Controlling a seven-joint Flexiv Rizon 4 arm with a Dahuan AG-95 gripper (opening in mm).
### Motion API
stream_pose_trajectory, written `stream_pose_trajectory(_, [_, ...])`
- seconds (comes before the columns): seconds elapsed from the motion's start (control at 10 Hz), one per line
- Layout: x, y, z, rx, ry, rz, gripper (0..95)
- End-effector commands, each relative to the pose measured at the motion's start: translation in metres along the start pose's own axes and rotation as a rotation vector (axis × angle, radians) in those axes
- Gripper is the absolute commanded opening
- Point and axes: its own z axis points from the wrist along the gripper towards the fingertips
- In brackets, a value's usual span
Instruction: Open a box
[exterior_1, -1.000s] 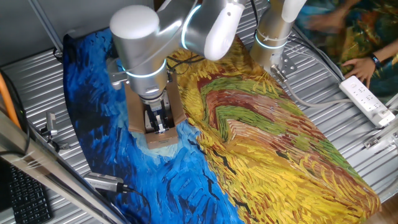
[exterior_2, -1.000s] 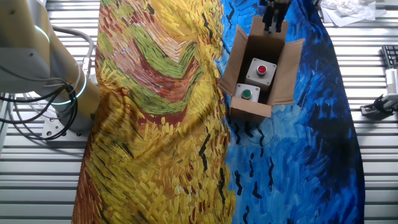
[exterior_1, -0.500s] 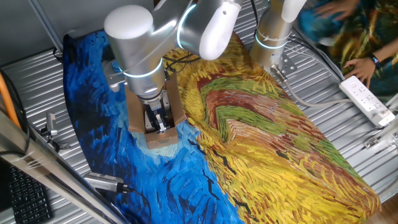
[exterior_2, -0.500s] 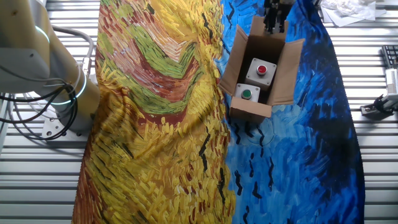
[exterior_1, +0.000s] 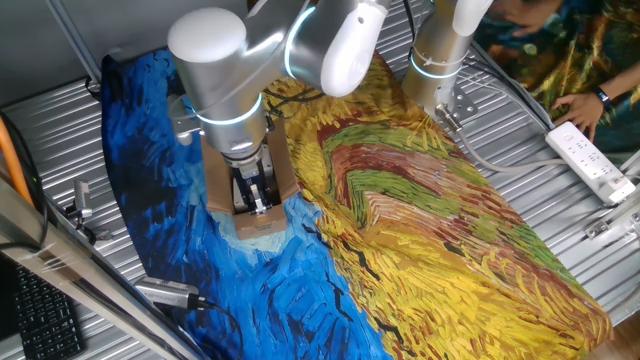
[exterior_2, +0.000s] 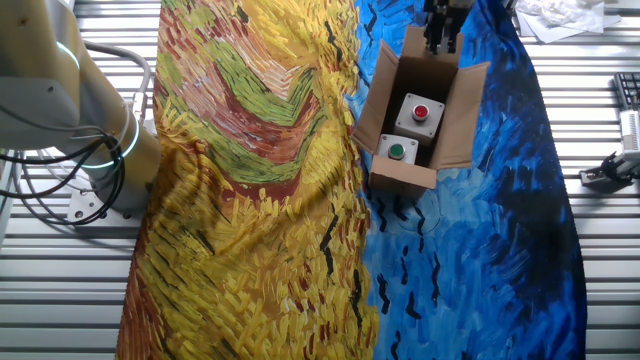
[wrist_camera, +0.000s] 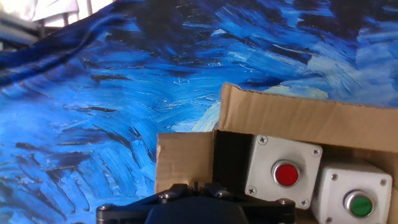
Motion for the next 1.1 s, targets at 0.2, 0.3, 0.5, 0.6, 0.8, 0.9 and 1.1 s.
stream_pose_trajectory(0.2, [0.001, 0.006, 0.002, 0.006, -0.003, 0.015, 0.0])
stream_pose_trajectory(0.3, [0.001, 0.007, 0.002, 0.007, -0.002, 0.022, 0.0])
stream_pose_trajectory(0.5, [0.002, 0.010, 0.006, 0.007, -0.007, 0.026, 0.0])
stream_pose_trajectory(0.6, [0.002, 0.012, 0.008, 0.008, -0.010, 0.027, 0.0])
stream_pose_trajectory(0.8, [0.003, 0.015, 0.013, 0.011, -0.013, 0.032, 0.0])
stream_pose_trajectory(0.9, [0.003, 0.017, 0.019, 0.020, -0.016, 0.027, 0.0])
stream_pose_trajectory(1.1, [-0.001, 0.015, 0.027, 0.026, -0.020, 0.016, 0.0])
